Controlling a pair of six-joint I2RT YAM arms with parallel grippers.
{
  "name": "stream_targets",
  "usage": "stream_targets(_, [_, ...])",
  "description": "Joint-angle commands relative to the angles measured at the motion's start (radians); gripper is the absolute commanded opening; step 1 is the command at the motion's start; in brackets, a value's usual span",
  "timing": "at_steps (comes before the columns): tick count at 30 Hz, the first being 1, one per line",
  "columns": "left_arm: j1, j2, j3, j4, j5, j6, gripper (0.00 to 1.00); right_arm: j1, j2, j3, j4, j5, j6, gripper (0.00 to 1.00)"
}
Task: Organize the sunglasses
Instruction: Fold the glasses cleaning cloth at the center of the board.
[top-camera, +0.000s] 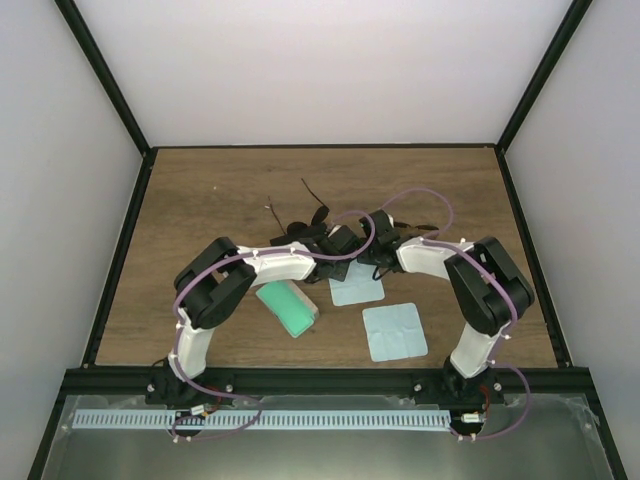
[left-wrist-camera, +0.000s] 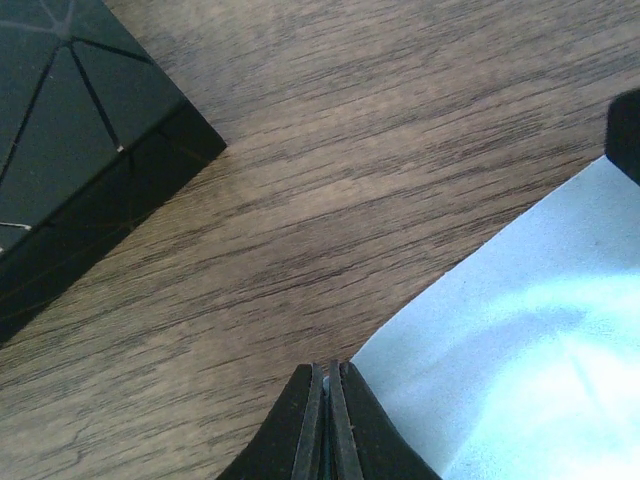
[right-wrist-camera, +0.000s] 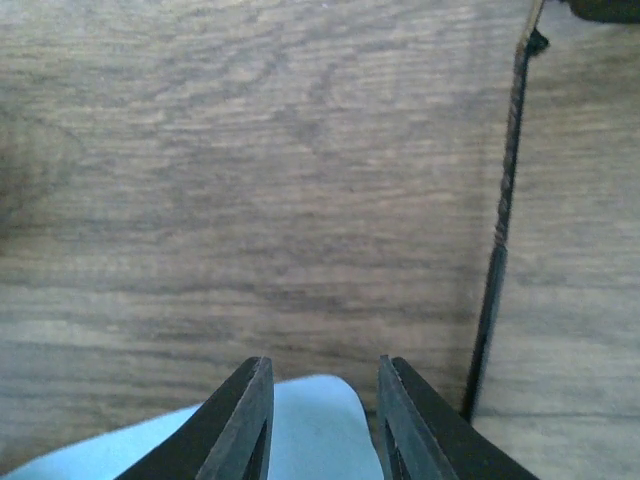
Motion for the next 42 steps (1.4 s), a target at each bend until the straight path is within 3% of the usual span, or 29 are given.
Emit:
stream_targets(1, [-0.002,0.021,0.016,-0.009,0.008,0.014,0.04,0.009,0.054,0.067,-0.038,0.017,-0.014,0.28])
stream_targets(4, [-0.001,0.027,0.019,-0.008,0.014,0.017,0.04,0.019,0.068,0.072,-0.047,0.031,-0.013,0.23])
stream_targets(8, [-0.002,0.035,0.022,-0.009,0.016,0.016,0.04,0.033,0.057,0.057,-0.056,0.049,-0.01,0.22])
stream_targets(12, [-0.002,0.035,0.024,-0.009,0.018,0.016,0.04,0.042,0.025,0.036,-0.063,0.077,-0.009,0.34])
stream_targets(15, [-0.002,0.037,0.025,-0.009,0.015,0.016,0.04,0.044,0.005,0.02,-0.058,0.077,-0.011,0.35])
stream_targets(42, [-0.002,0.045,0.031,-0.013,0.021,0.02,0.04,0.086,0.039,0.025,-0.054,0.085,-0.037,0.21])
